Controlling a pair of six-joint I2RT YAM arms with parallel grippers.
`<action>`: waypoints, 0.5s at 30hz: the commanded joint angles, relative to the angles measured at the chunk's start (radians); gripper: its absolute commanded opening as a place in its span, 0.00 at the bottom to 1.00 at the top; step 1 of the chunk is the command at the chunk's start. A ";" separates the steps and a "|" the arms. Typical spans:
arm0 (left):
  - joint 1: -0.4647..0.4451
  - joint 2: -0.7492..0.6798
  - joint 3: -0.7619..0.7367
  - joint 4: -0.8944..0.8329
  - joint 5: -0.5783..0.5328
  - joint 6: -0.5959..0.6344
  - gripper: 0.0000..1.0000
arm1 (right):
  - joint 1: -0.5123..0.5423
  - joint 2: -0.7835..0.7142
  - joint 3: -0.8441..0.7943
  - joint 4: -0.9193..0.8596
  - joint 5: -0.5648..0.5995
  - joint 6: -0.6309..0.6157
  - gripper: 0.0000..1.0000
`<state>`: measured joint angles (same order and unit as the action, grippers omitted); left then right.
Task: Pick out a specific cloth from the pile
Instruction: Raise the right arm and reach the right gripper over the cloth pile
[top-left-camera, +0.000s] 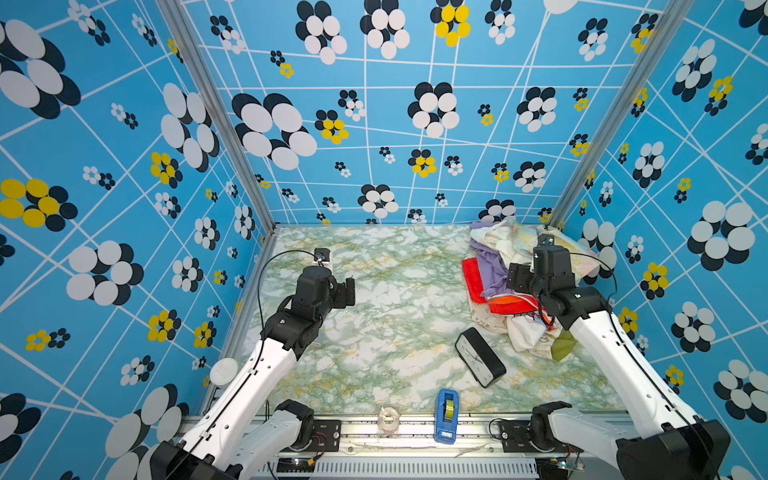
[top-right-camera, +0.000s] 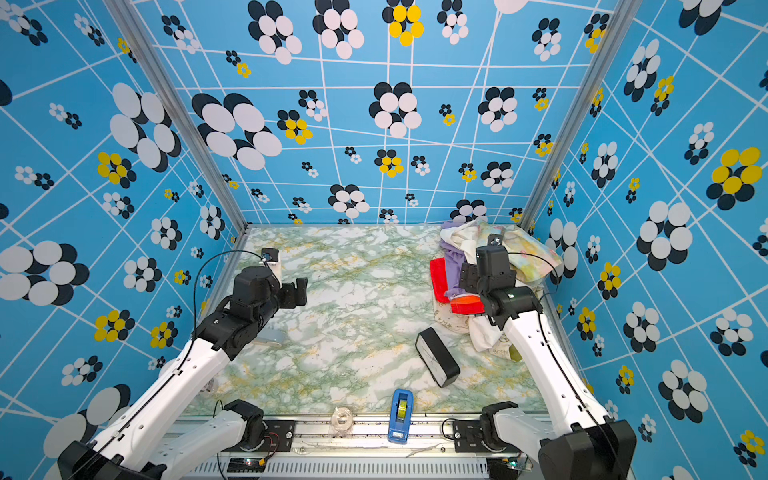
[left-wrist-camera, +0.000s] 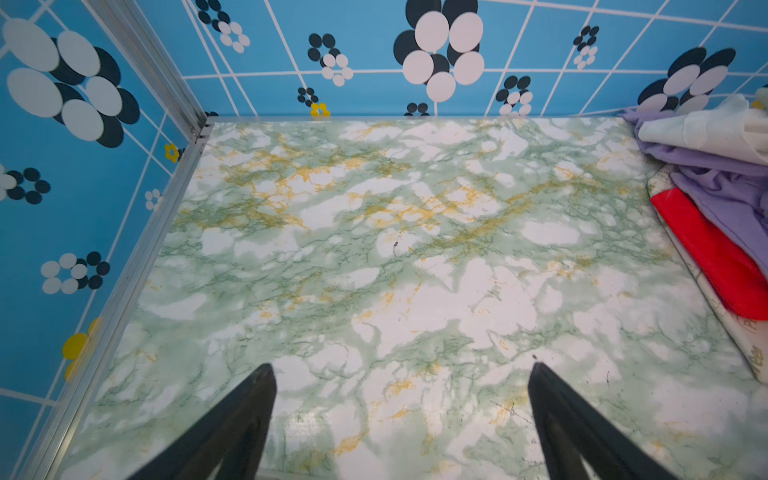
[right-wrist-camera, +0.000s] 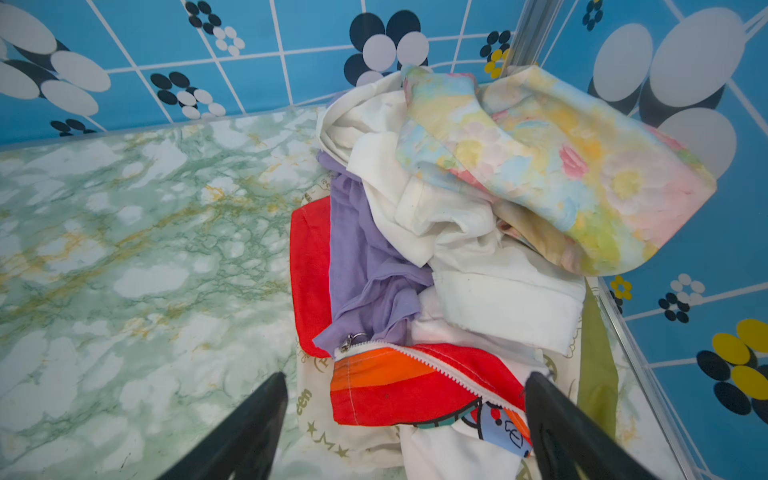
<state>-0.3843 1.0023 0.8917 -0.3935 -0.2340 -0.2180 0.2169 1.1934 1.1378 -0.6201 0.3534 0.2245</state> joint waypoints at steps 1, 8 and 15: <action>-0.029 0.013 0.030 -0.105 -0.027 -0.054 0.96 | 0.018 0.080 0.089 -0.167 -0.019 0.010 0.82; -0.073 0.027 0.025 -0.103 -0.062 -0.083 0.96 | 0.048 0.269 0.201 -0.203 0.011 0.017 0.67; -0.090 0.039 0.015 -0.106 -0.090 -0.101 0.97 | 0.061 0.416 0.278 -0.198 0.082 0.045 0.56</action>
<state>-0.4671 1.0382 0.8925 -0.4770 -0.2939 -0.2970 0.2749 1.5726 1.3659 -0.7845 0.3752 0.2417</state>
